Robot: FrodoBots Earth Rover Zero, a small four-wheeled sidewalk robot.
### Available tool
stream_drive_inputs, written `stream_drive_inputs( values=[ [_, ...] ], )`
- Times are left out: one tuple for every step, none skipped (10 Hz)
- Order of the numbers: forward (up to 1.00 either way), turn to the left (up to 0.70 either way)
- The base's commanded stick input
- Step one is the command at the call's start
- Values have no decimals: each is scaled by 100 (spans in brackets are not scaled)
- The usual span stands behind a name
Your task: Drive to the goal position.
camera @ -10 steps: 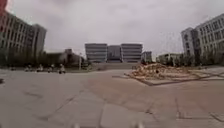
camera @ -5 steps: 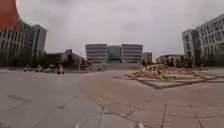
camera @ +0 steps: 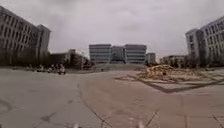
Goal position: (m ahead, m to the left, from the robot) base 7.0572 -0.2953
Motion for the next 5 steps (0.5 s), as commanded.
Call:
stream_drive_inputs(
  values=[
    [85, 0],
    [85, 0],
    [85, 0],
    [85, 0],
    [85, 0]
  ],
)
